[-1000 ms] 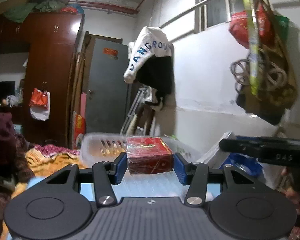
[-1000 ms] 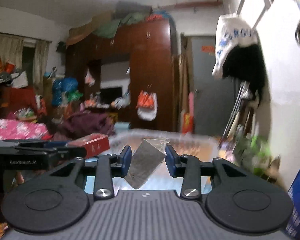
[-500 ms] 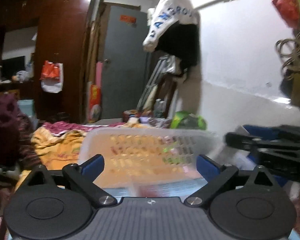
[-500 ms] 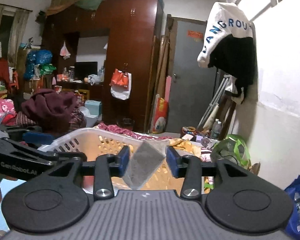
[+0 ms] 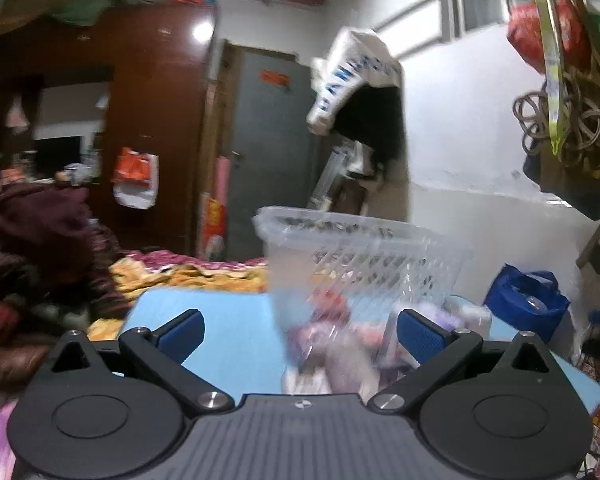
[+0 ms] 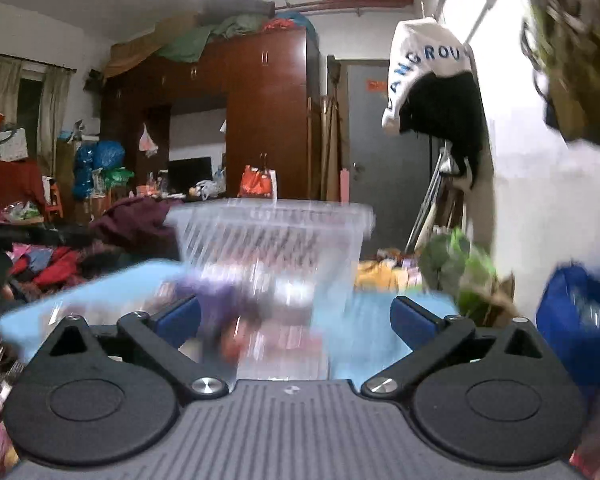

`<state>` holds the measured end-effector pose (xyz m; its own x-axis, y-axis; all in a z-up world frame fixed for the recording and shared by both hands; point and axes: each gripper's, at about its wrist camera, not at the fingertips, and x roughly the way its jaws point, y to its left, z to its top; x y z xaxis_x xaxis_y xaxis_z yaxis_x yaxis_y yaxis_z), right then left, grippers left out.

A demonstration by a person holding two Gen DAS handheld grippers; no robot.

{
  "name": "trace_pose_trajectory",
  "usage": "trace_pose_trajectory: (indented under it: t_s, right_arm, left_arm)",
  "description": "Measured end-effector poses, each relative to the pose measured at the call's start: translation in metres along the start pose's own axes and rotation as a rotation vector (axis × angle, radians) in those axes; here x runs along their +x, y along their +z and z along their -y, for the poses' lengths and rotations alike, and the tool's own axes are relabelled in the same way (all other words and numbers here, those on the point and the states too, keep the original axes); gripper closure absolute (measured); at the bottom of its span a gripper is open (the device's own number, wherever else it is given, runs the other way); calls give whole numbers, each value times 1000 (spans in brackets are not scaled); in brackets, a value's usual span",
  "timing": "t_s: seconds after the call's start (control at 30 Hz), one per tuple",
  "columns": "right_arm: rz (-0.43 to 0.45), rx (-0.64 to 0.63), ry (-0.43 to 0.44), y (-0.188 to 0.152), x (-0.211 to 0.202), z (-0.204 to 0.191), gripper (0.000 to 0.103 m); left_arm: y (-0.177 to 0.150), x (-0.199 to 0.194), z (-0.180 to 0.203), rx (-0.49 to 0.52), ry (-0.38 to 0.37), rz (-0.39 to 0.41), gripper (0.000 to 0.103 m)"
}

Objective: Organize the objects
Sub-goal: 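Grasp the purple-wrapped tissue pack with the left tool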

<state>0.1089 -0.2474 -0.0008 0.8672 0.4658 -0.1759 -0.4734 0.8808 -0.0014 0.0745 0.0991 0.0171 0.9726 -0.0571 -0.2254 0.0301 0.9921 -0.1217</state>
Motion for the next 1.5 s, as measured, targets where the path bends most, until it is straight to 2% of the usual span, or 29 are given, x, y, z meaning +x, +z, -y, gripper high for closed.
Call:
trace_pose_trajectory:
  t_s: [0.1,0.17,0.23,0.3,0.4,0.6,0.73,0.77,0.87,0.93,1.0,1.1,1.2,1.27,1.33,1.5]
  right_arm:
    - [25,55,-19,-33,-17,-2,0]
    - [7,12,-31,-39,-15,-8,0]
    - [17,-23,-60,-41,-14,-14,6]
    - [15,-6,-46,-42,-13,-15,15]
    - [-6,-9,-43,-46,-9,-16,27]
    - [-30,-14,-35,-59,-1,-19,37]
    - [-40,1,-25,-63,4,-18,38]
    - [-41,0,-22,-64,4,-19,44]
    - [-37,-16,-18,-64,0,-21,46]
    - [-35,-30,-22,-64,-3,-22,46]
    - [-38,-27,-17,-63,-5,-20,46]
    - [-36,-19,-11,-61,-6,-17,46]
    - [-36,-18,-6,-61,-6,-15,46]
    - [-38,-19,-1,-61,-6,-16,46]
    - [-41,-19,2,-60,-6,-15,46]
    - [-46,-21,9,-61,-5,-15,46]
  left_arm:
    - [-28,-26,-2,-18,21,22,1]
    - [-34,-31,-3,-23,47,23,3]
    - [-38,-35,-5,-13,83,18,6]
    - [-41,-31,-8,-8,120,-3,8]
    - [-48,-28,-10,-4,121,-23,9]
    - [-58,-7,0,20,120,-51,14]
    - [-65,4,9,54,132,-61,15]
    - [-67,5,10,60,138,-57,16]
    - [-67,6,11,59,145,-46,21]
    - [-67,6,9,64,139,-40,31]
    - [-67,9,6,61,138,-41,31]
    - [-66,11,2,54,135,-33,37]
    - [-64,14,0,59,132,-37,36]
    - [-63,15,-1,62,138,-35,32]
    - [-62,17,-2,71,146,-38,18]
    - [-56,28,-6,63,169,-62,16]
